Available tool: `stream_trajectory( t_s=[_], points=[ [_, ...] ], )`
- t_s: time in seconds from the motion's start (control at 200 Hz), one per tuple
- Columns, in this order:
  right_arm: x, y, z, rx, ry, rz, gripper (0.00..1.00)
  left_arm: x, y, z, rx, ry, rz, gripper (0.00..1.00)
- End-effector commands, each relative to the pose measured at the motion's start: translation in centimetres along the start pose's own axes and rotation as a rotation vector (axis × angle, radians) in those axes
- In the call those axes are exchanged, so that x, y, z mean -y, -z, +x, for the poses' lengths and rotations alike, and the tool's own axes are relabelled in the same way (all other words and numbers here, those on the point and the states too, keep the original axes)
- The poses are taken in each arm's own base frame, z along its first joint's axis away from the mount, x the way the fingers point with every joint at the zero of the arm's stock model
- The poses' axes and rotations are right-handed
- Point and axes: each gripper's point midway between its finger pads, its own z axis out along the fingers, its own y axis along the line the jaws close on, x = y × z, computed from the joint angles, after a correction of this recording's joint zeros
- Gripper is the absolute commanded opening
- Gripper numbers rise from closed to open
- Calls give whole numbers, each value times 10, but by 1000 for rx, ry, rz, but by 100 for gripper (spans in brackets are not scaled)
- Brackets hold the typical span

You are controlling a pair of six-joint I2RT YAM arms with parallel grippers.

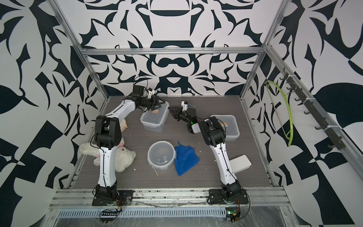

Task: Wipe the insides of the lunch boxes
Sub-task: Open the fastener of the lunch box.

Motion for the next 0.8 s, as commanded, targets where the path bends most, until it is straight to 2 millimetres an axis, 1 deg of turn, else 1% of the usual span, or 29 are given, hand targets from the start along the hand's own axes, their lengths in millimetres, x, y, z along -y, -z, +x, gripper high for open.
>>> stream_trajectory(
  t_s=[0.0, 0.045, 0.135, 0.185, 0.19, 0.2, 0.285, 0.385, 0.435, 0.47, 0.53, 0.56, 0.58, 0.635, 0.7, 0.795],
  points=[
    [-68, -18, 18, -47, 104, -207, 5, -157, -42, 118, -284, 390, -387, 63],
    [-70, -17, 18, -45, 99, -214, 0, -159, -44, 118, -285, 392, -385, 63],
    [-72, -17, 20, -54, 110, -203, 0, -162, -45, 121, -290, 397, -384, 63],
    [-63, -16, 22, -65, 112, -175, 0, -162, -46, 121, -290, 396, -383, 63],
    [-71, -16, 22, -64, 121, -183, 0, -162, -45, 121, -289, 396, -382, 63],
    [-76, -16, 22, -65, 131, -188, 0, -162, -45, 121, -290, 396, -382, 63],
    [-82, -12, 26, -81, 164, -165, 0, -162, -45, 122, -289, 395, -380, 63],
    [-94, -6, 29, -97, 203, -148, 0, -154, -43, 115, -275, 385, -368, 62],
    [-100, -3, 31, -107, 227, -132, 7, -148, -41, 109, -264, 376, -362, 63],
    [-105, 0, 31, -115, 244, -113, 13, -141, -39, 102, -255, 365, -355, 63],
    [-111, 3, 33, -124, 282, -75, 32, -126, -35, 88, -231, 338, -343, 62],
    [-113, 4, 34, -129, 301, -48, 38, -117, -32, 78, -215, 324, -337, 63],
    [-114, 6, 34, -132, 313, -33, 40, -112, -29, 72, -205, 315, -331, 63],
    [-117, 9, 35, -136, 351, 24, 42, -92, -21, 52, -166, 285, -312, 63],
    [-113, 16, 37, -146, 403, 130, 42, -68, -6, 24, -102, 249, -289, 63],
    [-104, 27, 47, -184, 517, 334, 37, -35, 23, -22, 18, 198, -248, 64]
  ],
)
